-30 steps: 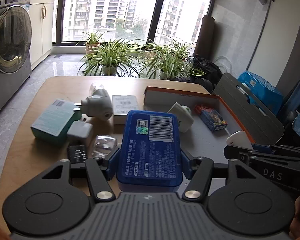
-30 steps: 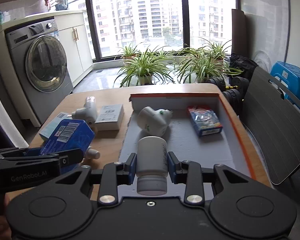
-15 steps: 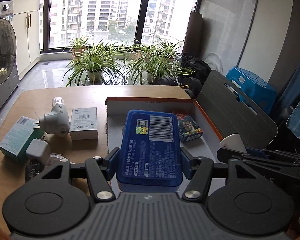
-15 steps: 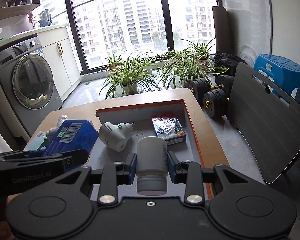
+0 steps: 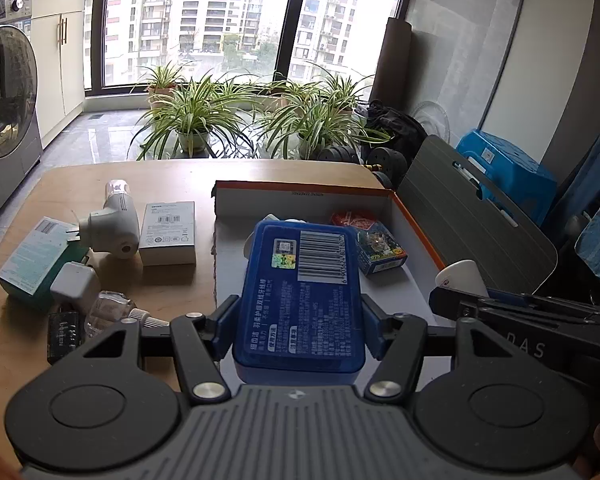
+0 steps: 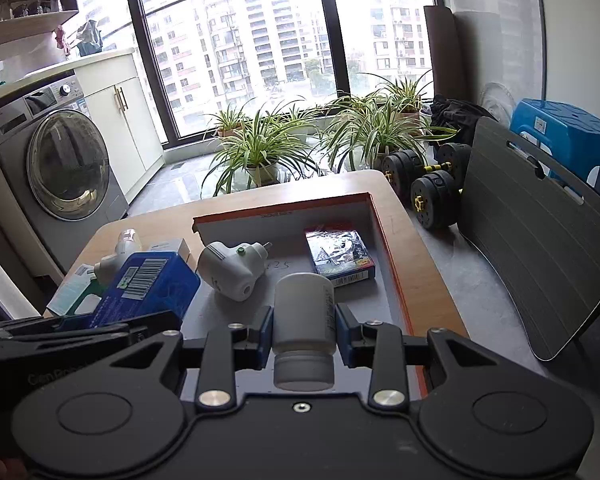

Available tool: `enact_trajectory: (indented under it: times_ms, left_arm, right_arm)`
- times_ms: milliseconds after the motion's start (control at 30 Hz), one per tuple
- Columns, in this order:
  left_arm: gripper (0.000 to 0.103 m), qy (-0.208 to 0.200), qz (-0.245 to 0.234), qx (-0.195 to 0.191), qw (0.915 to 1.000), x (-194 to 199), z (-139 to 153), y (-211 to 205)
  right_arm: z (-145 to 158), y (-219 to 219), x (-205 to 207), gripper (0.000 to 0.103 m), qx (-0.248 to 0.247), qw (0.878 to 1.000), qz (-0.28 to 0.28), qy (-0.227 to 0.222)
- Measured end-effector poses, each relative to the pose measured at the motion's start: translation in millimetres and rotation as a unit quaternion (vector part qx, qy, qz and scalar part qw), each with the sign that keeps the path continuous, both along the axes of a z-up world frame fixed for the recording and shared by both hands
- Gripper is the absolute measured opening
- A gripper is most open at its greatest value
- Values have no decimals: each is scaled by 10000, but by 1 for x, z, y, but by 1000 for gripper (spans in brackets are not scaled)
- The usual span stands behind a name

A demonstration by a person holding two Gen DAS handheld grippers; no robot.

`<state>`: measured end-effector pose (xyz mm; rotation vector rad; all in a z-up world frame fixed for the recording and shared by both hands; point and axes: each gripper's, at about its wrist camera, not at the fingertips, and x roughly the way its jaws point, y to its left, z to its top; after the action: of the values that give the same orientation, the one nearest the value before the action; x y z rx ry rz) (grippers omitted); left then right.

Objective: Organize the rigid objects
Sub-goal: 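Carry blue case in left gripper and pill bottle in right gripper toward the tray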

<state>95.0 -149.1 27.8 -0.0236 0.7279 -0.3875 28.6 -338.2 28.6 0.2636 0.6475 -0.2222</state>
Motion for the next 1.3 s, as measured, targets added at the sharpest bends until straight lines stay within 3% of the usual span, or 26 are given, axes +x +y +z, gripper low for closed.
enact_trajectory:
  times_ms: [1300]
  left_arm:
    - [62,-52,31,7,10000,-13,5,4]
  right_arm:
    - [5,10,-4,40,-52,10000,43,-58]
